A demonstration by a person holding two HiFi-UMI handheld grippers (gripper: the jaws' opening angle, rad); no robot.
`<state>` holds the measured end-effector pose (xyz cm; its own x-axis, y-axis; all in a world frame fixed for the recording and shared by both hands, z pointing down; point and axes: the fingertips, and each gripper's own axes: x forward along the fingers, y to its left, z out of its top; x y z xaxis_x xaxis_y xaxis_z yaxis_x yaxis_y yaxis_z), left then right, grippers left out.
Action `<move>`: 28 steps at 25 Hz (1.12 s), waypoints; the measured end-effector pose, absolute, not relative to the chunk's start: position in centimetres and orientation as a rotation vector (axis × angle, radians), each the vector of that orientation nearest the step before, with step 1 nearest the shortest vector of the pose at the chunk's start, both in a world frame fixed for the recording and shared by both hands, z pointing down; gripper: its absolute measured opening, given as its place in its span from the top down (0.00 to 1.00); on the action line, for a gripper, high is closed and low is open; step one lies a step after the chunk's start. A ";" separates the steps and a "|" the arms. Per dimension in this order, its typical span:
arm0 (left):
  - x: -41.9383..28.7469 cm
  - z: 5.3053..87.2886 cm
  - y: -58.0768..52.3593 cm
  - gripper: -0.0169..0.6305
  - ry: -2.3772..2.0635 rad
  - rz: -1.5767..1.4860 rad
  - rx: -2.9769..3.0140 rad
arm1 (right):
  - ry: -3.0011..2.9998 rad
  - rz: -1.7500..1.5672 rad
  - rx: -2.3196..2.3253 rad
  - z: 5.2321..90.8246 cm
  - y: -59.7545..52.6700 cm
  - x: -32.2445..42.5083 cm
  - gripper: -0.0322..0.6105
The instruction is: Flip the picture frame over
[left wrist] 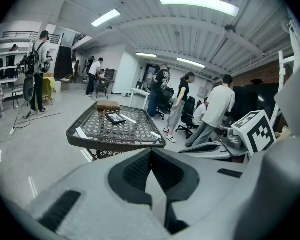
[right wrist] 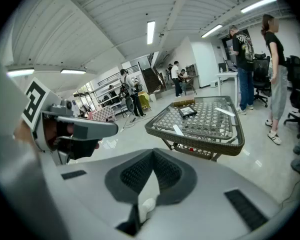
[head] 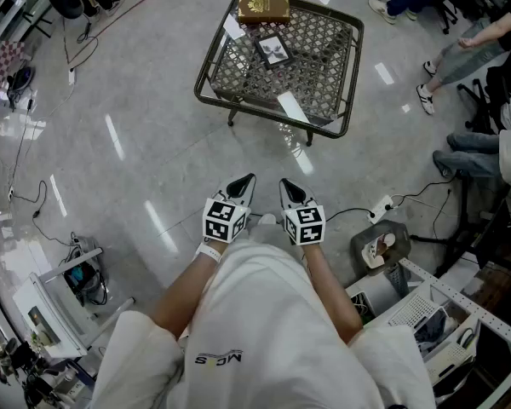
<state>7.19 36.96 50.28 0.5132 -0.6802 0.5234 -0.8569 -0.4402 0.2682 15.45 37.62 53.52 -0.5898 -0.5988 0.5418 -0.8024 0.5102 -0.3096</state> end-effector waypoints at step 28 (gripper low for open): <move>2.4 47.1 28.1 0.94 -1.309 0.321 2.267 | -2.415 0.603 1.235 50.2 27.6 13.7 0.89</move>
<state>2.35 28.07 47.05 0.5104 -0.7412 0.4360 -0.8588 -0.4134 0.3026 13.72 27.56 50.19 -0.5529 -0.6702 0.4950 -0.8243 0.5268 -0.2074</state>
